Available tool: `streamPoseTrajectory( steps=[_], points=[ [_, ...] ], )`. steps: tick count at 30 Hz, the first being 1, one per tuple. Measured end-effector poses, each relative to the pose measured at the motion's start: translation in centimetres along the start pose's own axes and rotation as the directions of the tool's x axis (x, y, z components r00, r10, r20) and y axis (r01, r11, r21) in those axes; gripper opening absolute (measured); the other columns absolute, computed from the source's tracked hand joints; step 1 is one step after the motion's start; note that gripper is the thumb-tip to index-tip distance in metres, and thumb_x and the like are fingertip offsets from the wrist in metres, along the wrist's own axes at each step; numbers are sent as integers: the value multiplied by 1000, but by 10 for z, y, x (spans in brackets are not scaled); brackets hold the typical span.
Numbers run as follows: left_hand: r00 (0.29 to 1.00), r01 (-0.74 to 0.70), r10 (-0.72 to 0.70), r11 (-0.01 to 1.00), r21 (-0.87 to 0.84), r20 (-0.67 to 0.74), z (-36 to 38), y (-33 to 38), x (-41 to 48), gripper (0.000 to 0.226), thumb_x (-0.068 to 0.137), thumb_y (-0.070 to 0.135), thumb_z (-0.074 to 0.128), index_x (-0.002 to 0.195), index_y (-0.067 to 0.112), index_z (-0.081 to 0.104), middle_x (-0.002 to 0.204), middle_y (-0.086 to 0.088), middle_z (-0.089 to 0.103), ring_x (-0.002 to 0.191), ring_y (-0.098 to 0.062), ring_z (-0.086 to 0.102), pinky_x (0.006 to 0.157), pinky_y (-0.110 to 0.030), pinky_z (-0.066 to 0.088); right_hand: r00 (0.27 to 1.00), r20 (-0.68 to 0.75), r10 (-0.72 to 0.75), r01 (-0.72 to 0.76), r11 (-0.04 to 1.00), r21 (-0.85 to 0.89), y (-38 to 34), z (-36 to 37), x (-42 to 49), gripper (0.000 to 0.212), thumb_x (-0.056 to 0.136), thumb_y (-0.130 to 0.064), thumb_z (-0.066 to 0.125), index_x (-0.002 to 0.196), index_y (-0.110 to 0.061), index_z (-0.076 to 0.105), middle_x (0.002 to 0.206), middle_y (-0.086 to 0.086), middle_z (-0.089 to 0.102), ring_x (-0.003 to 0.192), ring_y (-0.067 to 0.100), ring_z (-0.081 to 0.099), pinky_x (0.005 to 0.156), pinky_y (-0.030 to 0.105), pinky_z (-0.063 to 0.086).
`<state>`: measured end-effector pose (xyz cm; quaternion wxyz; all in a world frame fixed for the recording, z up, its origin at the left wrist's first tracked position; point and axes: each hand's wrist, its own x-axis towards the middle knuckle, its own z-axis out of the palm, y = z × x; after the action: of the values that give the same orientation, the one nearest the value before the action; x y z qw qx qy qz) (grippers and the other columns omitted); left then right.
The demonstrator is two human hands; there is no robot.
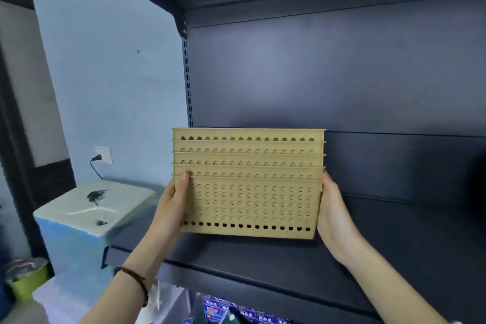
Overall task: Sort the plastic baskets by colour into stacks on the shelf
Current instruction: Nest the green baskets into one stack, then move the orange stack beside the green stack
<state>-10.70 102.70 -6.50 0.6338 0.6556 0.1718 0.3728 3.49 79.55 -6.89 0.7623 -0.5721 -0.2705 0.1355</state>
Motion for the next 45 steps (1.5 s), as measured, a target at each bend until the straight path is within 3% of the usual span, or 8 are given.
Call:
streamPoseTrajectory(
  steps=[9, 13, 17, 26, 34, 38, 41, 45],
  points=[
    [961, -89, 60, 992, 93, 271, -53, -23, 73, 27, 97, 38, 46, 116, 26, 60, 115, 8, 70, 104, -4, 67, 95, -35, 51, 985, -156, 71, -90, 989, -115, 23, 37, 40, 81, 71, -87, 34, 140, -44, 37, 131, -13, 60, 122, 9, 54, 108, 41, 37],
    [934, -89, 54, 993, 84, 352, -67, -28, 99, 54, 85, 56, 56, 128, 23, 57, 124, 4, 68, 112, -10, 65, 97, -40, 51, 985, -159, 70, -95, 982, -161, 30, 45, 55, 70, 81, -81, 28, 143, -47, 29, 138, -16, 54, 128, 6, 48, 113, 41, 32],
    [933, -92, 53, 991, 93, 355, -69, -35, 116, 38, 92, 42, 50, 126, 26, 57, 119, 11, 70, 109, -4, 65, 90, -33, 53, 987, -157, 28, -57, 982, -182, 34, 50, 66, 64, 85, -73, 28, 142, -44, 30, 137, -18, 53, 127, 2, 47, 113, 40, 33],
    [971, -53, 33, 995, 82, 238, -62, -47, 143, 28, 96, 35, 50, 122, 28, 58, 115, 7, 69, 106, -5, 65, 99, -42, 49, 992, -113, 50, -82, 949, -305, 32, 43, 81, 86, 70, -82, 43, 143, -38, 31, 139, -13, 52, 128, 11, 47, 109, 48, 37],
    [924, -222, 300, 926, 306, -237, -50, -23, 109, 50, 88, 21, 66, 133, 11, 44, 133, -11, 48, 121, -29, 50, 92, -40, 44, 976, -217, -19, -99, 847, -523, 6, 21, 53, 33, 96, -40, 50, 126, -29, 53, 122, -6, 61, 109, 10, 59, 98, 34, 47],
    [840, -519, 517, 675, 524, 166, -16, -8, 69, 22, 85, 31, 60, 104, 21, 58, 108, 0, 60, 100, -20, 52, 85, -44, 45, 972, -171, -162, -23, 660, -751, -25, -15, 3, 25, 93, -30, 57, 115, -23, 64, 115, -8, 64, 106, 5, 58, 97, 27, 45],
    [758, -638, 335, 558, 530, 560, 41, 0, 25, 21, 85, 23, 65, 105, 26, 62, 116, 3, 60, 91, -13, 52, 82, -30, 34, 968, -134, -213, -27, 439, -898, -47, -57, -48, 29, 91, -35, 57, 119, -25, 61, 119, -10, 61, 107, 4, 55, 96, 26, 42],
    [632, -763, 287, 394, 512, 720, 133, 3, -48, 38, 83, 37, 59, 118, 23, 63, 115, 2, 60, 114, -25, 55, 90, -34, 42, 957, -164, -240, -96, 271, -958, -81, -130, -130, 33, 91, -38, 57, 123, -27, 58, 120, -11, 57, 102, 0, 54, 91, 26, 42]
  ],
)
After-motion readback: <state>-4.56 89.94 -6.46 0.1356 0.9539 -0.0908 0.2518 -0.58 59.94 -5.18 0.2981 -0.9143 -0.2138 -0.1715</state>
